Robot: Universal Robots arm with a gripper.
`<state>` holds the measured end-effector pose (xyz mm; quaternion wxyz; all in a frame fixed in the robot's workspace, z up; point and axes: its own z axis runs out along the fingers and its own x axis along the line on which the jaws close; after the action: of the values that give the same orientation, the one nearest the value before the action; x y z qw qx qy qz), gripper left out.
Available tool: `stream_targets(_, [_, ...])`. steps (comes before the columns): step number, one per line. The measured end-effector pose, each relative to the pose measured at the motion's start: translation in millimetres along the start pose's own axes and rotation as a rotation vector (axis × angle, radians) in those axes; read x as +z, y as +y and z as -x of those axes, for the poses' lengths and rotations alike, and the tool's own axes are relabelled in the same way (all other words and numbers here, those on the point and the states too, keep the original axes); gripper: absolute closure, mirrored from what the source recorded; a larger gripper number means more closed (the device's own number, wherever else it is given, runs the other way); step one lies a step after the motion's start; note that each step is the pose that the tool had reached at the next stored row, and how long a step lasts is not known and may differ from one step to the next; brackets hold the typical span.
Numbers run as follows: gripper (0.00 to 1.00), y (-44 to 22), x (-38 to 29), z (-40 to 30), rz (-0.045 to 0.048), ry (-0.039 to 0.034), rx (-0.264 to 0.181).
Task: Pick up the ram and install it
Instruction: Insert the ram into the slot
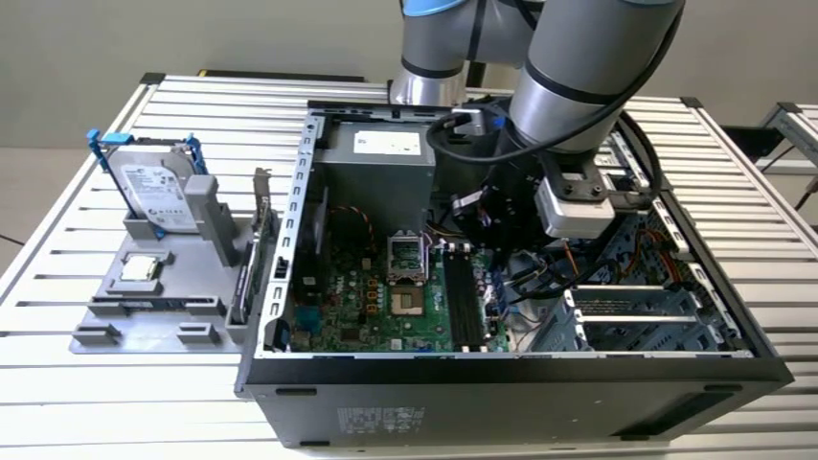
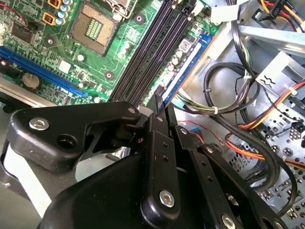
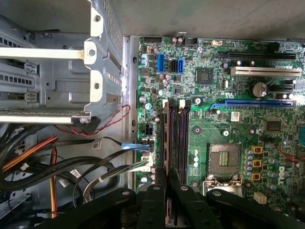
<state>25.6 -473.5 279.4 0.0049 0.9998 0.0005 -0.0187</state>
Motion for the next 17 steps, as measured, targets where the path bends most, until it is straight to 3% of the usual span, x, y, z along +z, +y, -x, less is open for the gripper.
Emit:
stream_targets(6, [1.0,-2.2,1.6,0.0,0.0003,0.0,-0.002])
stream_targets(17, [1.0,-5.5,10.7,-0.4,0.0003,0.0002,-0.002])
